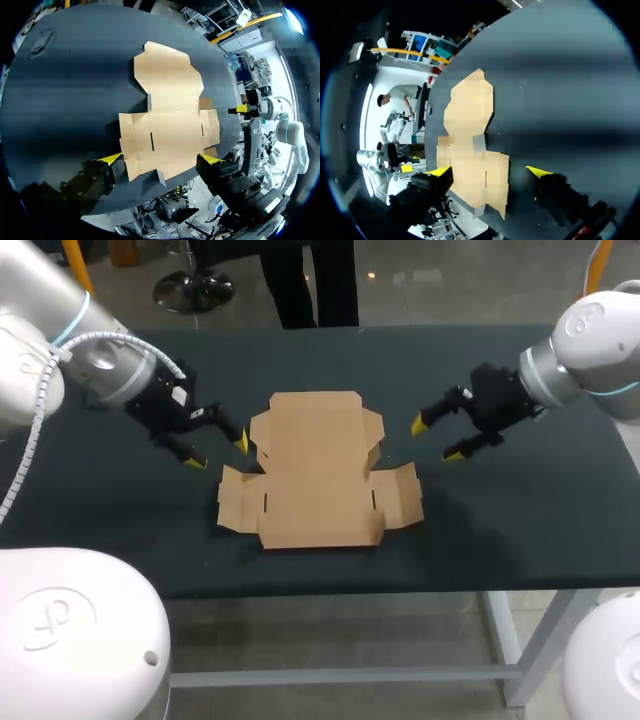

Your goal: Assemble the packaging by folding the flat box into shape, placing the metal phone stand inside, and closing the box properly

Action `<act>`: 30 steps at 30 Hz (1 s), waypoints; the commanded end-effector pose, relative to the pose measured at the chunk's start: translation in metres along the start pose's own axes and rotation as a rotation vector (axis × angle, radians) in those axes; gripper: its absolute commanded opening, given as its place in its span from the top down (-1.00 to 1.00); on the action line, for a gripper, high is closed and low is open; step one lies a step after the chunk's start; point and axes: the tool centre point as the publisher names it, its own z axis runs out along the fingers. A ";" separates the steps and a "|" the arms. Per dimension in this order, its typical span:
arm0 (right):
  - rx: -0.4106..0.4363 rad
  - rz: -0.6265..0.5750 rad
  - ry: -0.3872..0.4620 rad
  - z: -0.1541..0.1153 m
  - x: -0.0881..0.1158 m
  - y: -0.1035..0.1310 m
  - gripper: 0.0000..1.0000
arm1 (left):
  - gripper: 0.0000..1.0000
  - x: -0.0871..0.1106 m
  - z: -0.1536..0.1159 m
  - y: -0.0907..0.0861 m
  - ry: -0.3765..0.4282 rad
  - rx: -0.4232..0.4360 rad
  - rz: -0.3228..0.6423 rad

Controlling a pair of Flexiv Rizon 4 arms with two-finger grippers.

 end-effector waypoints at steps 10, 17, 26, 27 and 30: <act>0.003 -0.031 0.072 0.033 0.001 0.049 -1.00 | -1.00 -0.007 0.003 -0.041 0.012 -0.034 0.014; -0.014 -0.013 0.087 0.050 0.004 0.068 -1.00 | -1.00 -0.011 0.001 -0.054 0.018 -0.030 0.026; -0.009 -0.005 0.109 0.070 0.007 0.086 -0.92 | -1.00 -0.023 0.001 -0.067 0.028 -0.038 0.015; -0.010 -0.005 0.111 0.071 0.008 0.087 -0.84 | -1.00 -0.024 0.000 -0.068 0.029 -0.039 0.013; -0.016 0.005 0.122 0.075 0.008 0.092 -0.75 | -1.00 -0.028 0.000 -0.071 0.032 -0.038 0.005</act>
